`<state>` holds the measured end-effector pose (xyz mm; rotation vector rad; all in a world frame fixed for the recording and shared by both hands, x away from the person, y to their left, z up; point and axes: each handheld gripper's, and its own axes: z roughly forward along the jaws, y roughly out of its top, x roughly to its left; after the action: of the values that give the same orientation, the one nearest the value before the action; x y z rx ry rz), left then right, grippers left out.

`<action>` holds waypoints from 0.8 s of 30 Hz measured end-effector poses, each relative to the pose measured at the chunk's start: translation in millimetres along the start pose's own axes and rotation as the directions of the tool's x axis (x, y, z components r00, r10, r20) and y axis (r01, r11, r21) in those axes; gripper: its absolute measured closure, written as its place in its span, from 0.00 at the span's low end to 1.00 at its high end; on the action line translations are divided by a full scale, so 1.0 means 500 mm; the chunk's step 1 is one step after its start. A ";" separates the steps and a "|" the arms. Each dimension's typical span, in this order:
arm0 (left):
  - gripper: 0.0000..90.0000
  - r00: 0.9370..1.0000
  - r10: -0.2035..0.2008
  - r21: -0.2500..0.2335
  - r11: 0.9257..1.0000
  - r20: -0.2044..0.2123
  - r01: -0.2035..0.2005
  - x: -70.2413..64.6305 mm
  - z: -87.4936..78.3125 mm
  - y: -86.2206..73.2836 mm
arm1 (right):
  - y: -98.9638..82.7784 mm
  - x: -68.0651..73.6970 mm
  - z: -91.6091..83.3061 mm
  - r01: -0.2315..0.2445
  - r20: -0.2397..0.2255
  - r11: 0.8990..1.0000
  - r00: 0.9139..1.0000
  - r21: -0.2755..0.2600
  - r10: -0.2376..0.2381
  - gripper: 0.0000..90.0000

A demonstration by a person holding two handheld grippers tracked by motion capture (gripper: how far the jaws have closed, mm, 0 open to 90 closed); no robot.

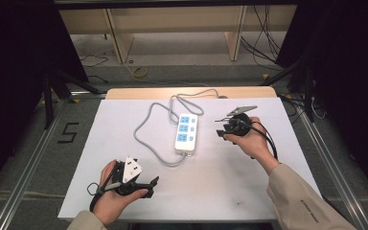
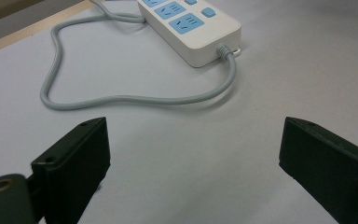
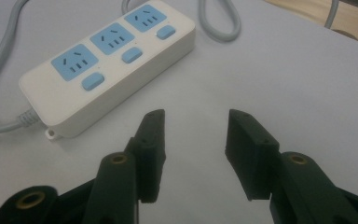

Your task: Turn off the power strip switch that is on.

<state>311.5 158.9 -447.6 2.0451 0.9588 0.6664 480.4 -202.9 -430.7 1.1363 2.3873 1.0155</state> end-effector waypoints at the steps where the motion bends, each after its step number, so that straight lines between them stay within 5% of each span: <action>1: 0.09 1.000 0.000 0.000 1.000 0.000 0.000 0.000 0.000 0.000 | -0.001 0.000 -0.002 0.000 -0.003 1.000 1.000 0.003 0.000 0.63; 24: 0.09 1.000 -0.007 -0.004 1.000 -0.005 0.007 0.004 0.001 0.001 | -0.046 -0.001 -0.052 -0.017 -0.023 1.000 1.000 -0.013 0.017 0.56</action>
<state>313.0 160.2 -447.2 2.0364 0.9669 0.6696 454.2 -225.5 -428.8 1.1478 2.3888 1.0537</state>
